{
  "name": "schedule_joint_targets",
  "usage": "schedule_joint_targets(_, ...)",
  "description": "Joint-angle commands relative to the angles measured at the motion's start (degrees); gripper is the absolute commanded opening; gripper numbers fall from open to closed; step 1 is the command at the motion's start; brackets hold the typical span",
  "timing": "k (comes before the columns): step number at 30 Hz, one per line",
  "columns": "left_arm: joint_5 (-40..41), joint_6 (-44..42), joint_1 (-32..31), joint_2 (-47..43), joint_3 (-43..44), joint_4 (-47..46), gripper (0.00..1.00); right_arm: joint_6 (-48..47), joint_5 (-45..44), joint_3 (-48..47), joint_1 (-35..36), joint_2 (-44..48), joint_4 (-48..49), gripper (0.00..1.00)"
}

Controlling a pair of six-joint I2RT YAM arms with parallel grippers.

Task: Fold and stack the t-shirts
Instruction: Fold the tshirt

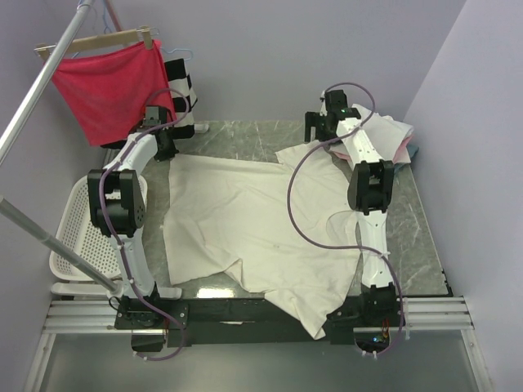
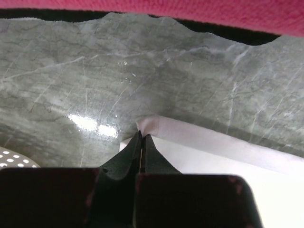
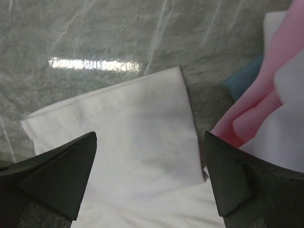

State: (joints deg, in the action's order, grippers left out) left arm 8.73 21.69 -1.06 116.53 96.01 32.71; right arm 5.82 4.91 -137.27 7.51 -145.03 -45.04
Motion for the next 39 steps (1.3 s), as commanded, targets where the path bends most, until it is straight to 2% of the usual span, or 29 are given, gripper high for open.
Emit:
schedule_joint_targets(1, 1.9, -1.0, 0.6, 0.4, 1.8, 2.2, 0.01, -2.4, -1.1, -4.4, -1.4, -4.0, -2.0, 1.00)
schedule_joint_targets(14, 2.2, -1.8, 0.8, 1.4, 1.4, 3.6, 0.01, -2.3, 6.0, -6.0, -3.1, -7.0, -5.1, 0.99)
schedule_joint_targets(17, 1.3, -2.0, 0.8, 1.8, 2.0, 3.9, 0.01, -2.7, 8.7, -6.1, -3.2, -7.5, -6.8, 0.91)
schedule_joint_targets(18, 1.1, -2.0, 0.8, 1.8, 2.1, 4.0, 0.01, -2.7, 8.8, -6.2, -3.3, -7.6, -7.3, 0.78)
schedule_joint_targets(20, 0.6, -2.0, 0.8, 2.2, 2.3, 4.1, 0.01, -2.1, 8.5, -6.4, -3.3, -8.2, -8.7, 0.68)
schedule_joint_targets(29, -1.3, -2.1, 0.8, 3.6, 2.7, 4.1, 0.01, -2.2, 8.2, -6.6, -3.2, -8.3, -8.5, 0.59)
schedule_joint_targets(31, -1.8, -2.2, 0.8, 3.9, 2.9, 4.1, 0.01, -2.2, 8.1, -6.4, -3.2, -8.2, -8.1, 0.52)
schedule_joint_targets(33, -2.1, -2.3, 0.8, 4.3, 3.2, 4.2, 0.02, -2.2, 7.4, -6.6, -3.3, -8.1, -7.5, 0.35)
schedule_joint_targets(34, -2.2, -2.3, 0.8, 4.6, 3.4, 4.3, 0.02, -1.7, 7.2, -6.9, -3.5, -8.1, -7.5, 0.02)
schedule_joint_targets(39, -2.5, -2.4, 0.8, 4.9, 3.7, 4.3, 0.02, -1.0, 6.9, -5.6, -4.2, -6.9, -5.4, 0.00)
